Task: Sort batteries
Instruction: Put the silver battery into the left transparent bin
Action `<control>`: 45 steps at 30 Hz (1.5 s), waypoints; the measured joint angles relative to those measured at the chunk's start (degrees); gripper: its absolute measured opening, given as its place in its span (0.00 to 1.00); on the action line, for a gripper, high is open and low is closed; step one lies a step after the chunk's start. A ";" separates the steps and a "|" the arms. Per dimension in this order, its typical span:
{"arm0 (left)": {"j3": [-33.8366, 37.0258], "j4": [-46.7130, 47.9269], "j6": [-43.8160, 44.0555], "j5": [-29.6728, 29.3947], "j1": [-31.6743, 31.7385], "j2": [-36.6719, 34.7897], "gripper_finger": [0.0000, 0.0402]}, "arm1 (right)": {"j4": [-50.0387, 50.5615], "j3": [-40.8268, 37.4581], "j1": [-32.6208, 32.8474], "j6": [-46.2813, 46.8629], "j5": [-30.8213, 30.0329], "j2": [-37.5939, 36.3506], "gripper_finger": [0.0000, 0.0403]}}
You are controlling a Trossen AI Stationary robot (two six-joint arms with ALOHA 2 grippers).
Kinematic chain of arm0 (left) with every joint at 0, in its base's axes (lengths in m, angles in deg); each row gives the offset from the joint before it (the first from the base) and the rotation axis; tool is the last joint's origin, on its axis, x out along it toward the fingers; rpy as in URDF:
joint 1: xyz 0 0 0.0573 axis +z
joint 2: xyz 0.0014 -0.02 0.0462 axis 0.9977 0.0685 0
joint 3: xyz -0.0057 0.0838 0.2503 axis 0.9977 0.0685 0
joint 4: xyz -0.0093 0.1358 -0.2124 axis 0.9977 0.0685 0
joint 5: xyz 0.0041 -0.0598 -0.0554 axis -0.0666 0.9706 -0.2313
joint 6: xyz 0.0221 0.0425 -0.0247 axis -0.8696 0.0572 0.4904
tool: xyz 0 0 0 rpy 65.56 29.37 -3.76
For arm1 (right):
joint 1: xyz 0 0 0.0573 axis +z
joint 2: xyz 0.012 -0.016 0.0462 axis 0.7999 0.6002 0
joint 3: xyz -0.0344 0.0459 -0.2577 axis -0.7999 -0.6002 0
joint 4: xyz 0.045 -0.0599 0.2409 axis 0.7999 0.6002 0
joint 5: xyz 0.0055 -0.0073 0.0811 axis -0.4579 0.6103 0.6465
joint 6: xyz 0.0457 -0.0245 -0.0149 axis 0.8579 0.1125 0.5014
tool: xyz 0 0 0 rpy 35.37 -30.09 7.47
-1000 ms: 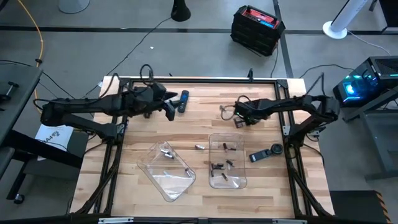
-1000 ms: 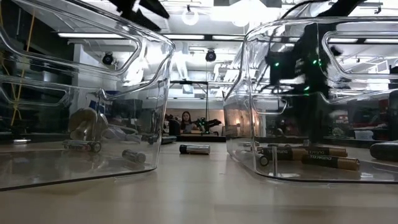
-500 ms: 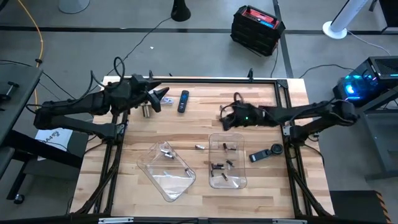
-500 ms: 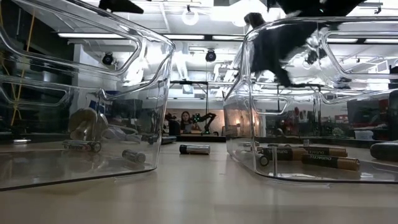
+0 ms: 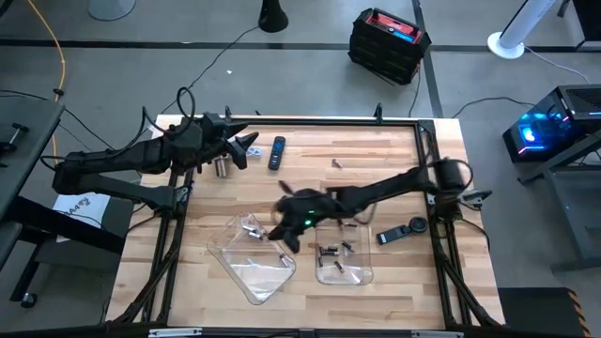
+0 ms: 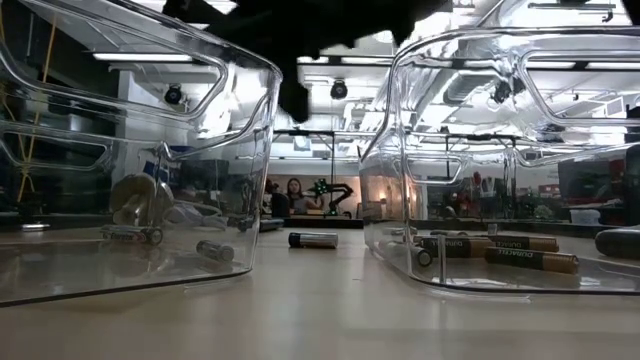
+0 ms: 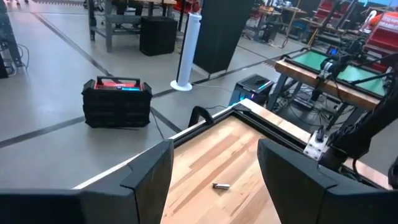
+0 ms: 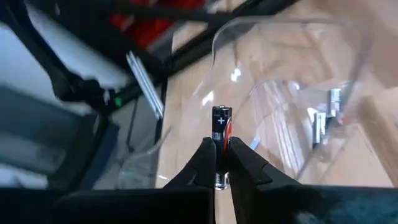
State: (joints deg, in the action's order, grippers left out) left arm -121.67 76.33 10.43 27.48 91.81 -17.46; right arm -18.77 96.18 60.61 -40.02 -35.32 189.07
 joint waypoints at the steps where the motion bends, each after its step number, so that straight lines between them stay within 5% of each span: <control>1: 0.00 -0.04 0.39 0.00 0.00 0.00 0.56 | 2.90 3.14 0.06 -1.60 1.49 2.00 0.01; 8: 0.00 -0.13 1.98 0.04 -0.13 -0.02 0.56 | 14.41 15.81 -1.70 -5.42 10.02 8.32 0.08; 14: 0.00 -0.21 1.43 0.04 -0.15 -0.32 0.56 | 21.80 20.34 -1.86 -11.96 9.64 8.54 0.35; 19: 0.00 -0.17 0.34 -0.02 -0.13 -0.31 0.56 | 24.83 23.19 -1.69 -17.71 7.46 8.45 0.54; 23: 0.00 -0.09 -0.21 -0.04 -0.13 -0.31 0.56 | 43.31 28.07 -3.67 -25.66 5.07 7.84 0.58; 26: 0.00 -0.06 -1.73 -0.19 -0.11 -0.31 0.56 | 58.70 29.72 -6.02 -32.09 -4.14 6.10 0.57; 32: 0.00 0.08 -1.99 -0.23 -0.11 -0.49 0.56 | 67.09 19.34 -14.98 -35.45 -12.26 -1.83 0.54; 36: 0.00 -0.09 -0.72 -0.25 -0.11 -1.02 0.56 | 64.29 8.74 -23.95 -24.81 -16.82 -7.57 0.54; 39: 0.00 -0.16 -0.64 -0.33 -0.09 -1.05 0.56 | 61.22 2.01 -30.37 -14.85 -16.08 -8.22 0.54; 45: 0.00 -0.13 -0.07 -0.38 -0.09 -1.07 0.56 | 45.57 -8.51 -35.24 -8.95 -10.86 -5.65 0.54</control>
State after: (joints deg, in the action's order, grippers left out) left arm -121.67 76.20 10.36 27.10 91.72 -18.53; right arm 26.81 87.67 25.37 -48.97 -46.18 183.42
